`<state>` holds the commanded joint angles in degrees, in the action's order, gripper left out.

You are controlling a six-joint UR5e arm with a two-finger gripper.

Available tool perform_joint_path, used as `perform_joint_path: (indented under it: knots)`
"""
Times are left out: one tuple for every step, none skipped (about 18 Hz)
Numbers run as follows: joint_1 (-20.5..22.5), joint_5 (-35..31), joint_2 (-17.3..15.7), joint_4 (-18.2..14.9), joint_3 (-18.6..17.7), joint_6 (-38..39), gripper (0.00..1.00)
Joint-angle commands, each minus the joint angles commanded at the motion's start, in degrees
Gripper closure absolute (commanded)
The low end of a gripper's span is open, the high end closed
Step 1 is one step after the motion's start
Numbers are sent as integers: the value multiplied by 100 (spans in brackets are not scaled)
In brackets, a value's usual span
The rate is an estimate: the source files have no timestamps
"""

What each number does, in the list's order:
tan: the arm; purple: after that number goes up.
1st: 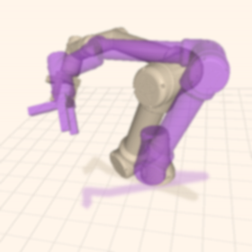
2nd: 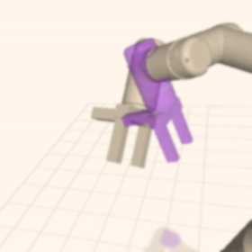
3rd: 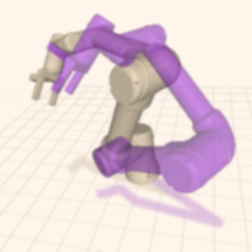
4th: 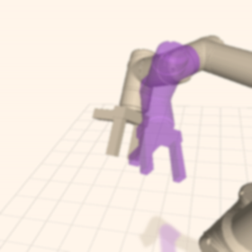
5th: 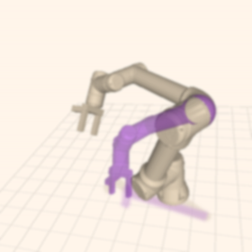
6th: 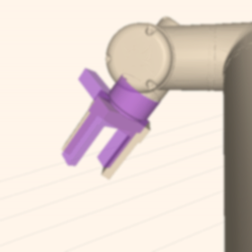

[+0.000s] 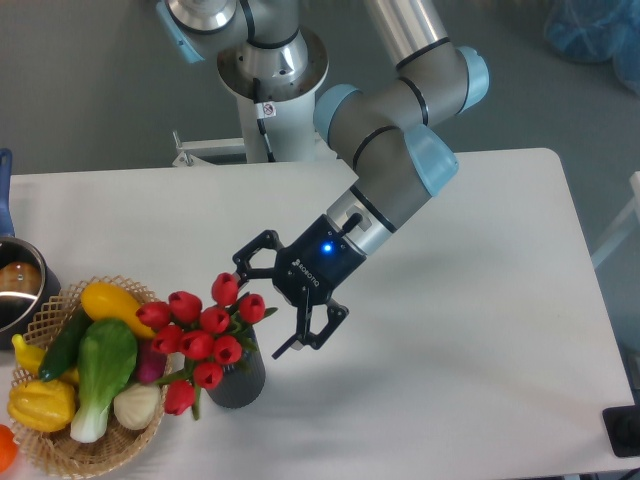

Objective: Insert the flowers into the vase
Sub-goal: 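Raise the open gripper up and away from the tulips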

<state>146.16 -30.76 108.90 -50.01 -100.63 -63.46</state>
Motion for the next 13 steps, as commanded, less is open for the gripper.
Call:
perform_joint_path:
  knots:
    - [0, -9, 0, 0, -9, 0, 0]
    - [9, -9, -9, 0, -18, 0, 0]
    - [44, -26, -35, -9, -27, 0, 0]
    - [96, -79, -87, -9, -35, 0, 0]
    - [123, -192, -140, -9, -35, 0, 0]
    - [141, -498, -210, -9, -27, -9, 0]
    - [158, -762, -263, -9, -9, -9, 0]
    - [176, -1069, -325, -9, 17, -26, 0]
    - [176, -1385, -386, 0, 26, -122, 0]
    - [193, -1737, -448, 0, 52, -262, 0]
    - [246, -2053, -483, 0, 52, -377, 0]
    - [264, -2318, -527, 0, 52, -430, 0]
    - [281, -2573, -571, 9, 79, -431, 0]
